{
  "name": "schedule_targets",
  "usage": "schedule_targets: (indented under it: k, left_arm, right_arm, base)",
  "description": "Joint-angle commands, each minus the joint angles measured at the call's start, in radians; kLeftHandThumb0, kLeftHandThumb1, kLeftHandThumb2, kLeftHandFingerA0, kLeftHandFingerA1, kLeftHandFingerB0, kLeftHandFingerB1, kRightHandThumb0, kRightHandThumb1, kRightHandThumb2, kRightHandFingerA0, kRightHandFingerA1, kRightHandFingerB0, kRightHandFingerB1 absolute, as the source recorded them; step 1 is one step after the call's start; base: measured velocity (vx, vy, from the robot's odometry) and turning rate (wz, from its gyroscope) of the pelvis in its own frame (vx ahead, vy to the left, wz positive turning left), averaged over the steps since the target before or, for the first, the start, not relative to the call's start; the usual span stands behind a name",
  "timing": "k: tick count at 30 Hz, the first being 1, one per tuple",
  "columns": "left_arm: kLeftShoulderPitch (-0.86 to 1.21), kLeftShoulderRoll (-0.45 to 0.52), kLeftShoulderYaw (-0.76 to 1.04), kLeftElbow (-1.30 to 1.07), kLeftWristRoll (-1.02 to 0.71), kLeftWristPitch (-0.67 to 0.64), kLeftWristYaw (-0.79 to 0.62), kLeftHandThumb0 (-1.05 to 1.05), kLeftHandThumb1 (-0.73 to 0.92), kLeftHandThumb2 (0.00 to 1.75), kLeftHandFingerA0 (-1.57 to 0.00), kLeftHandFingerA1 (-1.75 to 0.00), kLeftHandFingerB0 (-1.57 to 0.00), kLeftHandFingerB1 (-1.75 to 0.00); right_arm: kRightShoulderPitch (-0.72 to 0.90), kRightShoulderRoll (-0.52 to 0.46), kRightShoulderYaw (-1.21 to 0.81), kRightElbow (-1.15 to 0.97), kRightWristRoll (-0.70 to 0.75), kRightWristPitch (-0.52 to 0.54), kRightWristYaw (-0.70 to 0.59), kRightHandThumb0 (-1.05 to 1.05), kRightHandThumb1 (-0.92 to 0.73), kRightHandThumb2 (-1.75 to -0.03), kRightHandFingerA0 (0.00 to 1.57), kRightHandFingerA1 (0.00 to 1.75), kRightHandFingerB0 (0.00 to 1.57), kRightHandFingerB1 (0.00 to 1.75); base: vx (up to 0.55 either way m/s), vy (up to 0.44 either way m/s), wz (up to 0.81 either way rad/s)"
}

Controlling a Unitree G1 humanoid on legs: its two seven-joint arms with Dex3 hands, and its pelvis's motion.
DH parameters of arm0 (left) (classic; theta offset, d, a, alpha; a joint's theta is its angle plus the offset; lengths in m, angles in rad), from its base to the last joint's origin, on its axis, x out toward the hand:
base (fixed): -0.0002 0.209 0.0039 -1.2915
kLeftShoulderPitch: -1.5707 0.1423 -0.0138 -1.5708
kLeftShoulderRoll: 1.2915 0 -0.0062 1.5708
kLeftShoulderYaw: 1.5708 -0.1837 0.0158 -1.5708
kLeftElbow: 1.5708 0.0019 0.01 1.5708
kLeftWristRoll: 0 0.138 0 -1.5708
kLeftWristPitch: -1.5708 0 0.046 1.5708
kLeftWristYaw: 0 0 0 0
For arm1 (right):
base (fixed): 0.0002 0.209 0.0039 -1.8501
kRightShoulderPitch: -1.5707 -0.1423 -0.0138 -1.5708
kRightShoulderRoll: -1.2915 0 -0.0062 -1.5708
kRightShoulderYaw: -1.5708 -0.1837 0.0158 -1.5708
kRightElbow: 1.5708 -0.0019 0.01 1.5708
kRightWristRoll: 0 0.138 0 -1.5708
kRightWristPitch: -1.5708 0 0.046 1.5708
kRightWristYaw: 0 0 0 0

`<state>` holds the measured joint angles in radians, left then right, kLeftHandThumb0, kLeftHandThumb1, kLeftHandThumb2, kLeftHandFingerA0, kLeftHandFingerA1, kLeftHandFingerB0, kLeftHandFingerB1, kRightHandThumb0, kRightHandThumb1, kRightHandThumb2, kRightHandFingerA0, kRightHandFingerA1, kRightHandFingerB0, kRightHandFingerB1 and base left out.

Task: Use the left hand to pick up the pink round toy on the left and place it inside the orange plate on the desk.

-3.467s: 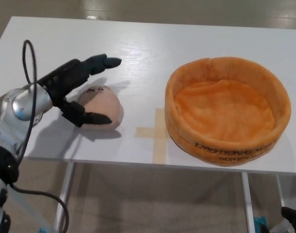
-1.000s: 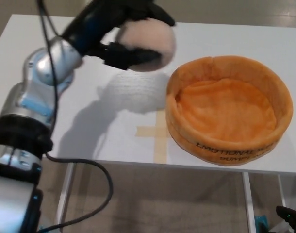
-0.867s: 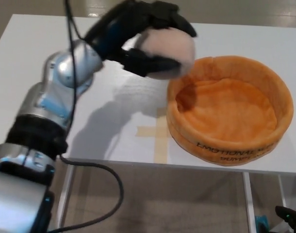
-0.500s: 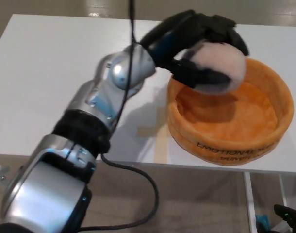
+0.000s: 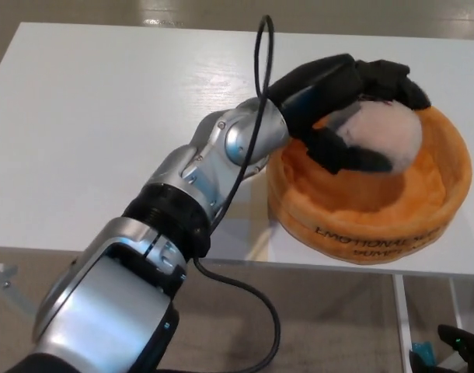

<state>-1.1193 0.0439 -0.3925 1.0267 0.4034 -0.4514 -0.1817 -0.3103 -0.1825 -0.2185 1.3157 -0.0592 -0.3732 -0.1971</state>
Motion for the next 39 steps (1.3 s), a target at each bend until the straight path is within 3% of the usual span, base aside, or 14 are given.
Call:
schedule_targets:
  k: [1,6,7,13,14,17,18,19,23,24,28,33,34,39]
  left_arm:
    - [-0.047,0.014,-0.046,0.027,0.061,0.096,-0.067,-0.72,0.45,0.80,0.00,0.00,-0.09,-0.24]
    - [-0.066,0.022,-0.070,0.050,0.083,0.112,-0.055,-0.72,0.47,0.80,0.00,0.00,-0.09,-0.23]
    - [-0.068,0.024,-0.073,0.054,0.085,0.118,-0.058,-0.74,0.44,0.58,0.00,-0.18,-0.11,-0.26]
    - [-0.068,0.027,-0.058,0.058,0.056,0.108,-0.098,-0.62,0.38,0.75,-0.03,-0.23,-0.12,-0.35]
    - [-0.067,0.030,-0.056,0.050,0.052,0.106,-0.110,-0.67,0.42,0.54,-0.07,-0.25,-0.17,-0.28]
    - [-0.062,0.041,-0.052,0.022,0.045,0.099,-0.137,-0.67,0.38,0.73,-0.07,-0.29,-0.09,-0.34]
    - [-0.055,0.052,-0.044,-0.010,0.034,0.091,-0.159,-0.68,0.39,0.73,-0.07,-0.28,-0.12,-0.35]
    - [-0.048,0.058,-0.036,-0.026,0.023,0.081,-0.170,-0.33,0.12,0.78,-0.01,-0.50,0.00,-0.46]
    - [-0.029,0.074,-0.008,-0.081,-0.010,0.063,-0.197,-0.33,0.11,0.78,-0.01,-0.49,0.00,-0.45]
    - [-0.012,0.085,0.029,-0.129,-0.071,0.060,-0.249,-0.57,0.40,0.54,-0.18,-0.31,-0.22,-0.29]
    - [0.067,0.147,0.154,-0.373,-0.303,0.147,-0.467,-0.27,0.13,0.79,-0.10,-0.51,-0.10,-0.49]
    - [0.187,0.244,0.229,-0.669,-0.448,0.256,-0.583,-0.27,0.16,0.80,-0.12,-0.52,-0.11,-0.50]
    - [0.222,0.264,0.243,-0.733,-0.477,0.281,-0.592,-0.54,0.43,0.54,-0.30,-0.35,-0.30,-0.30]
    - [0.464,0.403,0.346,-1.091,-0.671,0.412,-0.645,-0.60,0.54,0.57,-0.31,-0.37,-0.30,-0.31]
  right_arm:
    - [0.006,0.005,0.000,0.004,0.008,0.003,0.014,-0.42,-0.36,-0.99,0.40,0.78,0.21,0.66]
    - [0.004,0.009,-0.003,0.004,0.012,0.008,0.013,-0.42,-0.35,-0.99,0.41,0.79,0.22,0.66]
    - [0.004,0.010,-0.001,0.005,0.009,0.008,0.009,-0.41,-0.35,-0.99,0.41,0.78,0.22,0.66]
    - [0.003,0.007,0.007,0.005,0.000,0.010,0.002,-0.47,-0.47,-0.81,0.35,1.05,0.15,0.87]
    - [0.003,0.007,0.006,0.006,0.002,0.011,0.006,-0.46,-0.48,-0.80,0.34,1.02,0.15,0.84]
    - [0.002,0.007,0.005,0.006,0.004,0.012,0.007,-0.44,-0.35,-0.98,0.42,0.80,0.23,0.67]
    - [0.003,0.007,0.010,0.006,-0.001,0.011,0.001,-0.47,-0.48,-0.80,0.35,1.03,0.16,0.85]
    - [0.004,0.009,0.009,0.006,0.001,0.011,0.002,-0.43,-0.35,-0.98,0.43,0.80,0.24,0.68]
    - [0.004,0.011,0.006,0.006,0.007,0.012,0.006,-0.45,-0.48,-0.80,0.35,1.02,0.16,0.85]
    - [0.004,0.011,0.006,0.006,0.006,0.012,0.006,-0.42,-0.35,-0.98,0.44,0.80,0.24,0.68]
    - [-0.001,0.009,0.002,0.006,0.010,0.016,0.009,-0.42,-0.34,-0.98,0.45,0.81,0.25,0.68]
    - [-0.005,0.002,0.001,0.006,0.011,0.022,0.010,-0.42,-0.35,-0.98,0.43,0.79,0.23,0.68]
    - [-0.004,0.000,0.001,0.006,0.011,0.020,0.012,-0.40,-0.35,-0.98,0.43,0.79,0.23,0.67]
    - [-0.001,-0.014,0.003,0.006,0.007,0.013,0.018,-0.39,-0.34,-0.97,0.48,0.83,0.24,0.68]
  base:
    - [0.00,0.000,0.00]
    - [0.00,0.000,0.00]
    - [0.00,0.000,0.00]
    - [0.00,0.000,0.00]
    - [0.00,0.000,0.00]
    - [0.00,0.000,0.00]
    - [0.00,0.000,0.00]
    - [0.00,0.000,0.00]
    - [0.00,0.000,0.00]
    - [0.00,0.000,0.00]
    - [0.00,0.000,0.00]
    - [0.00,0.000,0.00]
    - [0.00,0.000,0.00]
    - [0.00,0.000,0.00]
